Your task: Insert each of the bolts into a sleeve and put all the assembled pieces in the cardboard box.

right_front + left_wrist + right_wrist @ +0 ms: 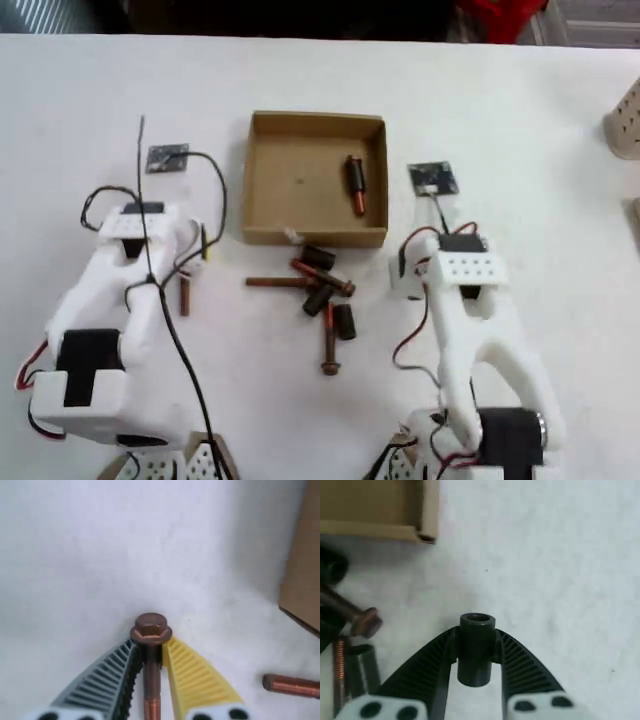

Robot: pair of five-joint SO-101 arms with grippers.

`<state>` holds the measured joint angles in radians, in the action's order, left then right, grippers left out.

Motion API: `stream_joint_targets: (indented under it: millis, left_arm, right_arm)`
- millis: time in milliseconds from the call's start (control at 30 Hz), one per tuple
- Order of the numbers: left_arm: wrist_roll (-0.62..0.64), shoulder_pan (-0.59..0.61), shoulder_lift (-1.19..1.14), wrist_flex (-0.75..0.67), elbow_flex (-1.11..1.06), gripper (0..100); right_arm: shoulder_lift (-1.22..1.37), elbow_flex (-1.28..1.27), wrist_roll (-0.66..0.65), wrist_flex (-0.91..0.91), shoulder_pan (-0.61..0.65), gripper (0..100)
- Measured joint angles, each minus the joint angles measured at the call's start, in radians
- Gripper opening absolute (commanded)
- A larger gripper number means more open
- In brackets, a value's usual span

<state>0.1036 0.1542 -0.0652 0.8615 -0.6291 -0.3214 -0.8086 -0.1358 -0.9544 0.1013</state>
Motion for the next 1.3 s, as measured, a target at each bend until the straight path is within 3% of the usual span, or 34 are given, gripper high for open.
stream_joint_targets:
  millis: [133,367,667,867,1300]
  left_arm:
    - [0.009,0.034,0.0,0.0,0.0,2]
    - [0.009,0.046,0.0,0.0,0.0,2]
    - [0.009,0.075,0.0,-0.018,0.0,2]
    - [0.009,0.075,0.0,-0.018,0.0,2]
    - [0.009,0.075,0.0,-0.018,0.0,2]
  right_arm:
    - [-0.094,0.0,0.021,-0.023,0.12,1.7]
    - [-0.112,-0.011,0.229,0.091,0.338,1.7]
    - [-0.087,-0.259,0.247,0.675,0.48,1.7]
    - [-0.084,-0.39,0.247,1.094,0.528,1.7]
    - [-0.084,-0.646,0.247,1.829,0.598,1.7]
